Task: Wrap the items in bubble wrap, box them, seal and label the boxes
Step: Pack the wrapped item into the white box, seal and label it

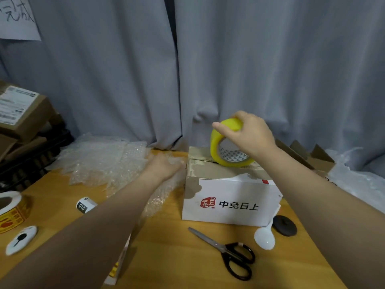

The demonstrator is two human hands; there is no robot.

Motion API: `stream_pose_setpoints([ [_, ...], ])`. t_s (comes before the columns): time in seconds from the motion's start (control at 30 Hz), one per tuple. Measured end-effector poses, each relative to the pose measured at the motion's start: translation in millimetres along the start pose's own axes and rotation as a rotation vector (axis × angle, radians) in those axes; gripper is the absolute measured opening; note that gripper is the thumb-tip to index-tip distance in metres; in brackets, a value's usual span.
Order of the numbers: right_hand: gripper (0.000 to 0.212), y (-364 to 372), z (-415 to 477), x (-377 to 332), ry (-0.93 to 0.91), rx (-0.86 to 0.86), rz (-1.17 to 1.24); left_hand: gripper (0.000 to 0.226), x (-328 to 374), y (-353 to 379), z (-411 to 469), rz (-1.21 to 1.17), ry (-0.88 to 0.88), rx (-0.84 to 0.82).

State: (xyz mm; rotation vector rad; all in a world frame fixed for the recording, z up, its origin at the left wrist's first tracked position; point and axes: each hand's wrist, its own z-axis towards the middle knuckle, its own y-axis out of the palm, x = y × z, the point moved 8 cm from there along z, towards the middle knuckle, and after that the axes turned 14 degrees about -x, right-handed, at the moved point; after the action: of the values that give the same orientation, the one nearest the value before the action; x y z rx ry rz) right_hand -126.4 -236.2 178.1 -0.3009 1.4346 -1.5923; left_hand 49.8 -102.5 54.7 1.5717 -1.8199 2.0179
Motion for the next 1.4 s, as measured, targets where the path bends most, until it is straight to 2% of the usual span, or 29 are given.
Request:
stream_pose_setpoints([
  [0.07, 0.060, 3, -3, 9, -0.085, -0.030, 0.164, 0.055, 22, -13, -11, -0.244, 0.194, 0.119],
  [0.1, 0.064, 5, -5, 14, -0.115, -0.047, 0.197, 0.049, 33, -9, -16, -0.439, 0.246, 0.062],
  [0.17, 0.067, 9, -11, 32, -0.110, -0.071, 0.268, 0.046, 49, 22, -21, -0.823, 0.218, -0.204],
  [0.23, 0.057, 16, -18, 58, -0.020, -0.083, 0.351, 0.056, 55, 49, -23, -0.951, 0.202, -0.346],
  [0.3, 0.046, 30, -23, 81, 0.121, -0.148, 0.357, 0.073, 49, 66, -17, -0.961, 0.195, -0.410],
  [0.33, 0.049, 37, -25, 89, 0.181, -0.190, 0.351, 0.080, 43, 70, -15, -0.950, 0.165, -0.413],
  [0.47, 0.058, 48, -20, 104, 0.312, -0.247, 0.421, 0.095, 38, 61, -14, -0.779, 0.196, -0.410],
  [0.5, 0.059, 49, -18, 107, 0.341, -0.227, 0.457, 0.105, 39, 52, -14, -0.669, 0.220, -0.385],
  [0.57, 0.061, 50, -18, 105, 0.366, -0.212, 0.482, 0.122, 46, 34, -17, -0.298, 0.305, -0.315],
  [0.63, 0.062, 49, -19, 93, 0.363, -0.198, 0.453, 0.123, 49, 31, -22, 0.060, 0.321, -0.315],
  [0.73, 0.052, 60, -18, 76, 0.370, -0.264, 0.366, 0.128, 47, 31, -23, 0.423, 0.281, -0.206],
  [0.8, 0.054, 57, -15, 69, 0.355, -0.234, 0.288, 0.137, 49, 29, -19, 0.586, 0.311, -0.115],
  [0.9, 0.058, 37, -4, 42, 0.150, -0.090, 0.098, 0.136, 51, 32, -14, 0.625, 0.379, -0.137],
  [0.97, 0.050, 25, 2, 16, -0.019, -0.059, 0.117, 0.133, 53, 32, -12, 0.573, 0.424, -0.150],
  [1.07, 0.040, 19, 7, -3, -0.127, -0.071, 0.156, 0.125, 51, 30, -12, 0.547, 0.448, -0.151],
  [1.13, 0.051, 16, 7, 1, -0.163, -0.109, 0.099, 0.120, 50, 30, -15, 0.564, 0.431, -0.156],
  [1.23, 0.066, -7, 5, 36, -0.117, -0.110, -0.017, 0.120, 50, 30, -17, 0.609, 0.390, -0.180],
  [1.33, 0.069, -26, 0, 66, -0.070, -0.151, -0.120, 0.120, 56, 34, -20, 0.638, 0.392, -0.209],
  [1.4, 0.070, -29, -4, 67, -0.102, -0.136, -0.087, 0.119, 61, 36, -21, 0.686, 0.384, -0.205],
])
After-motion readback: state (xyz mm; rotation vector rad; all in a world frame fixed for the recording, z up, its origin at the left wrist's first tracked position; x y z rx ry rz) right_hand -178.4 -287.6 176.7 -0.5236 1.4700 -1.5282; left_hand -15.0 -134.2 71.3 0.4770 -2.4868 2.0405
